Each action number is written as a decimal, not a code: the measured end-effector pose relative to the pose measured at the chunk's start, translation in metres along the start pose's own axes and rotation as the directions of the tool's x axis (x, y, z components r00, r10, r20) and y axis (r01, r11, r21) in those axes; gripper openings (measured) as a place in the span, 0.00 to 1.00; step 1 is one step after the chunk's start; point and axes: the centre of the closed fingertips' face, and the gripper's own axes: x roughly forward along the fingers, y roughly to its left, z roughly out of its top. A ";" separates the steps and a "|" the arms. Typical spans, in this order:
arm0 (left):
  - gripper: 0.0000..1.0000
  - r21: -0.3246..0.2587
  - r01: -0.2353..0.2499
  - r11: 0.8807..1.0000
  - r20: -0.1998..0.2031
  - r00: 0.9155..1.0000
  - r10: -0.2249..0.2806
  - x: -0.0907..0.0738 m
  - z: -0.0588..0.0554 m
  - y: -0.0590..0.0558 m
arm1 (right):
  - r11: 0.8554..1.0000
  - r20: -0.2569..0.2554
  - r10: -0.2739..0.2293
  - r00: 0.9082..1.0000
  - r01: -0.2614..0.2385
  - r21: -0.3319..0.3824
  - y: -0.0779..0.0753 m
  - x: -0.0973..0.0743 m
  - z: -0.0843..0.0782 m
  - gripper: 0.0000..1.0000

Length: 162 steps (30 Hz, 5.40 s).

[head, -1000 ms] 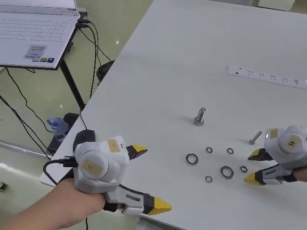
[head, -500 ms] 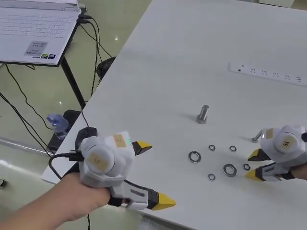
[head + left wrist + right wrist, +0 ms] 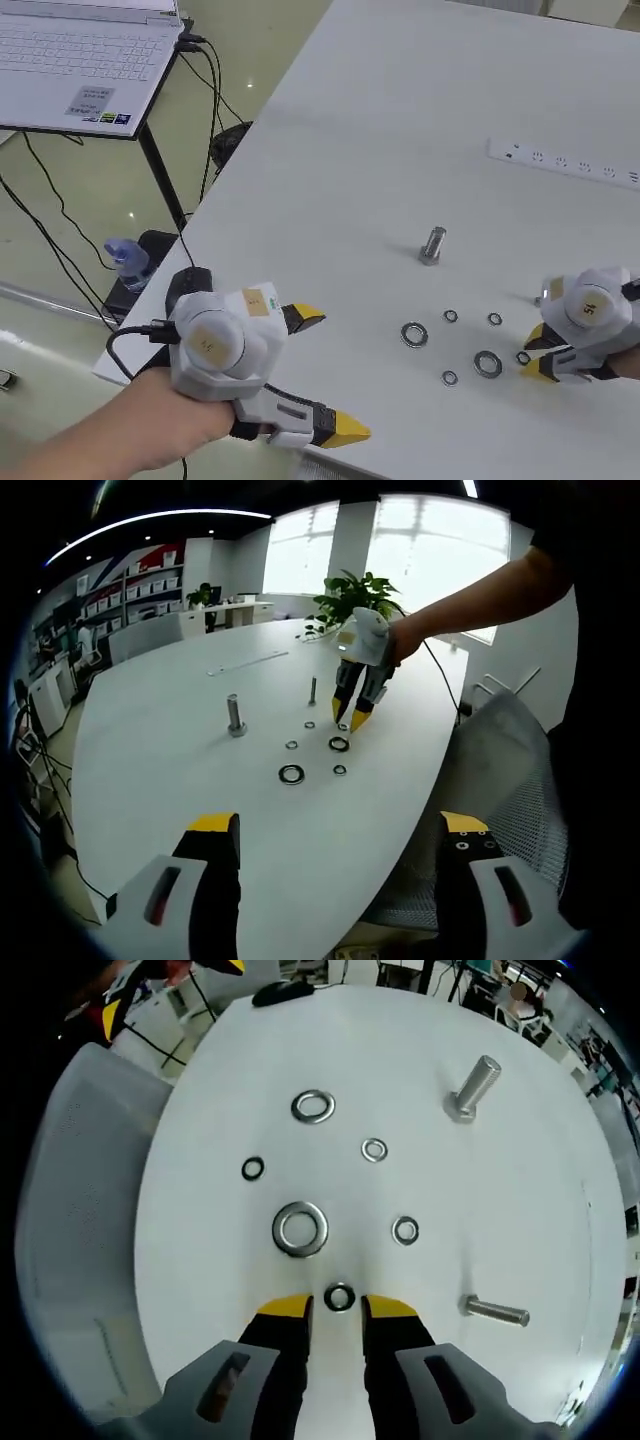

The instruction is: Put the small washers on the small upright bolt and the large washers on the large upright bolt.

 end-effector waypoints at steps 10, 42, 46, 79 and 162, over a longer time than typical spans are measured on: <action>0.76 -0.001 -0.006 1.000 -0.008 1.000 0.006 -0.003 0.001 0.000 | 0.999 -0.080 -0.012 0.997 0.009 -0.039 -0.008 0.004 -0.005 0.14; 0.85 -0.013 -0.050 0.999 0.021 0.999 0.050 0.005 0.017 -0.006 | 0.982 0.006 -0.066 0.998 0.064 0.175 -0.030 -0.060 -0.031 0.12; 0.87 -0.015 -0.055 0.998 0.021 0.998 0.055 0.008 0.018 -0.006 | 0.982 0.004 -0.088 0.996 0.086 0.168 -0.039 -0.070 -0.031 0.12; 0.80 -0.004 -0.032 0.999 -0.019 0.999 0.032 0.012 0.011 0.005 | 0.983 -0.018 -0.105 0.994 0.107 0.147 -0.093 -0.067 -0.006 0.12; 0.71 -0.048 0.002 0.999 -0.071 0.997 -0.005 0.007 -0.006 -0.014 | 0.992 -0.096 -0.068 0.993 0.077 0.099 -0.090 -0.009 -0.022 0.15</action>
